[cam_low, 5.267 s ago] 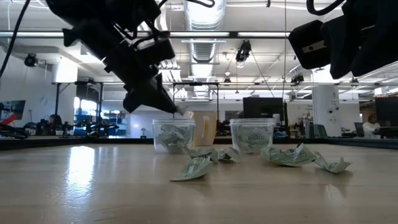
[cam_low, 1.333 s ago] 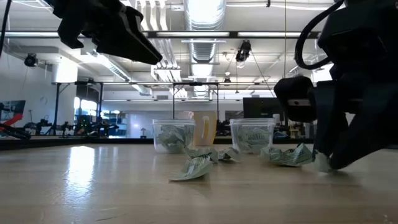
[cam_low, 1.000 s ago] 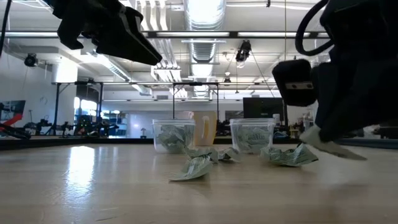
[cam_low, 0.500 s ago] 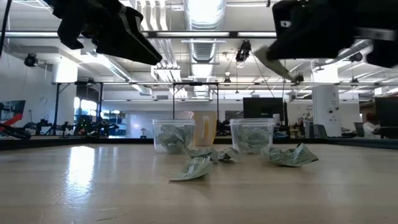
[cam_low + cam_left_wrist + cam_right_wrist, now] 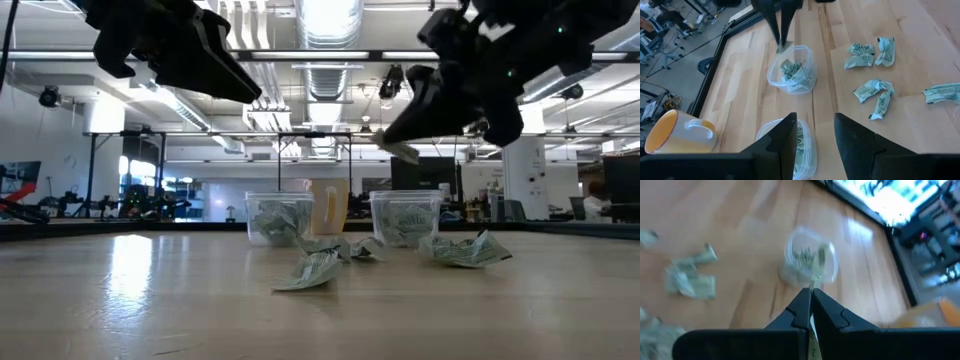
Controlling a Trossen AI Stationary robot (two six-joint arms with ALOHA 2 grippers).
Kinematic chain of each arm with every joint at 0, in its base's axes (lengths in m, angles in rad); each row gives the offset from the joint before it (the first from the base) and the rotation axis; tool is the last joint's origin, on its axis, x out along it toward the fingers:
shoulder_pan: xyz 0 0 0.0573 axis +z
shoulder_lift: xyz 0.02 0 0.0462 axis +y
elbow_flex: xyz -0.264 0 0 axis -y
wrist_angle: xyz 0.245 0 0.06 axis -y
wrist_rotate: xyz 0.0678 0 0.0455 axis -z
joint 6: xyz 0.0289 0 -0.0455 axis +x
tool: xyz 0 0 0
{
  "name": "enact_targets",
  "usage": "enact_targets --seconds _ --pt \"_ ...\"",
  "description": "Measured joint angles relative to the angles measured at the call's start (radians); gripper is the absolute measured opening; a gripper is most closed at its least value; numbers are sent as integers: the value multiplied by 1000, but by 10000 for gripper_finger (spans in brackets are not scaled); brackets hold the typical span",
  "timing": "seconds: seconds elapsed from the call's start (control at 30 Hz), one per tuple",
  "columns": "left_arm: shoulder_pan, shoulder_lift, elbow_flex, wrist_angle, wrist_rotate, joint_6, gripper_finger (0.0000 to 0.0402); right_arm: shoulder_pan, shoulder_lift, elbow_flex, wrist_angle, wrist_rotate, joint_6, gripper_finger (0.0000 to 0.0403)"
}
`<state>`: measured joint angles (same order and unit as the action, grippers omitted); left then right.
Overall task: Pick and place Stevia / Truvia into bins
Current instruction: Put the green stevia packet into the right transparent container, then put the green stevia packet into the left transparent container
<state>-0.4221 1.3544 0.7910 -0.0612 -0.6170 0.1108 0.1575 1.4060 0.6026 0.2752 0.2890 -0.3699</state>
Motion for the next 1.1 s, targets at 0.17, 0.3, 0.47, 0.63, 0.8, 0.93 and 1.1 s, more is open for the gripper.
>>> enact_targets --seconds 0.17,0.3,0.47,0.63,0.8,0.93,1.1 --pt "0 0 -3 1 0 0 114 -26 10 -7 -47 -2 28 9" --pt "0 0 -6 0 0 0 114 -28 1 -13 -43 -2 35 9" --pt "0 0 -7 1 0 0 114 -28 1 -17 -61 -1 47 9" --pt "0 0 -7 2 0 0 114 -44 1 -24 -63 -1 80 9" --pt "0 0 -7 3 1 -1 114 -53 1 -34 -63 1 86 24" --pt "0 0 -7 3 2 -1 114 -55 -5 -35 -63 1 90 54" --pt "0 2 -9 14 87 -4 114 -49 -40 -35 -72 1 82 90"
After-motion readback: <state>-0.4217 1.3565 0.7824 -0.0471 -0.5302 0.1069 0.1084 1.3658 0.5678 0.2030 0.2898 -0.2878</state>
